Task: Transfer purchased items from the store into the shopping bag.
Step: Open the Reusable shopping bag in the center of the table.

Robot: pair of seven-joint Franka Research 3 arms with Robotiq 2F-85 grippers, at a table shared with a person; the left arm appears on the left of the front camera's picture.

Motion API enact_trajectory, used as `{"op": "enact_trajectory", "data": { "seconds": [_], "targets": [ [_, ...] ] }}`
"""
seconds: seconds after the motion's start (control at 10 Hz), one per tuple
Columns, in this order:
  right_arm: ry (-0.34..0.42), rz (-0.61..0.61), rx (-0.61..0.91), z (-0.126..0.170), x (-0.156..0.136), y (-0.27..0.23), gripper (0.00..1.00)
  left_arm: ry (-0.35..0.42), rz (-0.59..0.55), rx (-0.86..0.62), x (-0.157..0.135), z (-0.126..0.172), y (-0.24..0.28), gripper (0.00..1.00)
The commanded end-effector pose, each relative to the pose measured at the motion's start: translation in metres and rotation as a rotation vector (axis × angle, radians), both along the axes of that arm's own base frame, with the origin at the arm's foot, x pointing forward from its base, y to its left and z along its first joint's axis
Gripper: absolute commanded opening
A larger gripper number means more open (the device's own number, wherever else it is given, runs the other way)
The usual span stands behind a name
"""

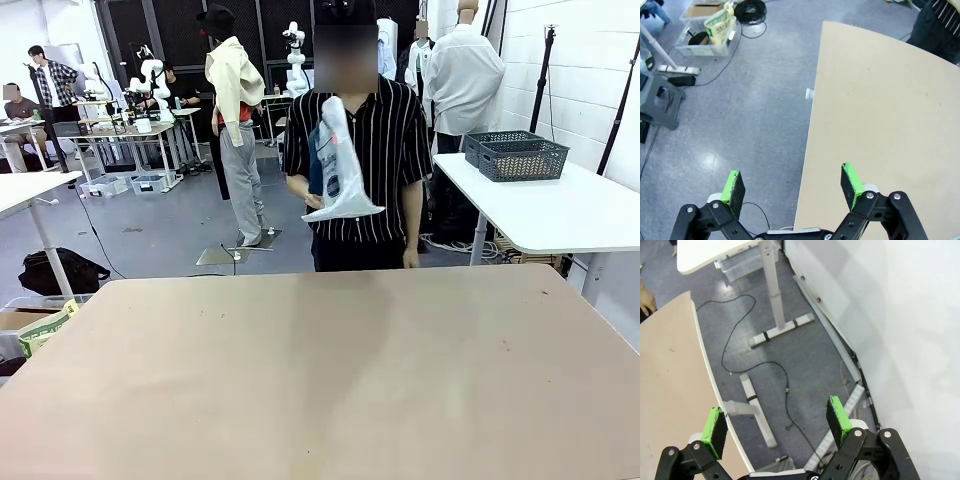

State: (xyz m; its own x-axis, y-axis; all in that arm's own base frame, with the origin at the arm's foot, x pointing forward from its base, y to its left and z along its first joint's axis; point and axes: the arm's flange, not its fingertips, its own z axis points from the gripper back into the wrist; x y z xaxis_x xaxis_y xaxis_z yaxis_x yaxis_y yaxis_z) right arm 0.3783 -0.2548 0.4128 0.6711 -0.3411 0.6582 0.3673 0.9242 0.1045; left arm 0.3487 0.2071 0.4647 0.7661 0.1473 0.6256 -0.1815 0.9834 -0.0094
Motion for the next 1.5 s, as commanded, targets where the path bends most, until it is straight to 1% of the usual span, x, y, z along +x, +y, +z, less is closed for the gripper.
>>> {"op": "enact_trajectory", "data": {
  "seconds": [0.0,1.4],
  "targets": [
    [0.004,0.001,-0.009,0.0024,-0.0029,0.0027,1.00,0.011,0.003,0.008,-0.0022,0.0008,-0.0003,1.00],
    [0.004,0.001,-0.009,0.0024,-0.0029,0.0027,1.00,0.011,0.003,0.008,-0.0022,0.0008,-0.0003,1.00]
  ]
}}
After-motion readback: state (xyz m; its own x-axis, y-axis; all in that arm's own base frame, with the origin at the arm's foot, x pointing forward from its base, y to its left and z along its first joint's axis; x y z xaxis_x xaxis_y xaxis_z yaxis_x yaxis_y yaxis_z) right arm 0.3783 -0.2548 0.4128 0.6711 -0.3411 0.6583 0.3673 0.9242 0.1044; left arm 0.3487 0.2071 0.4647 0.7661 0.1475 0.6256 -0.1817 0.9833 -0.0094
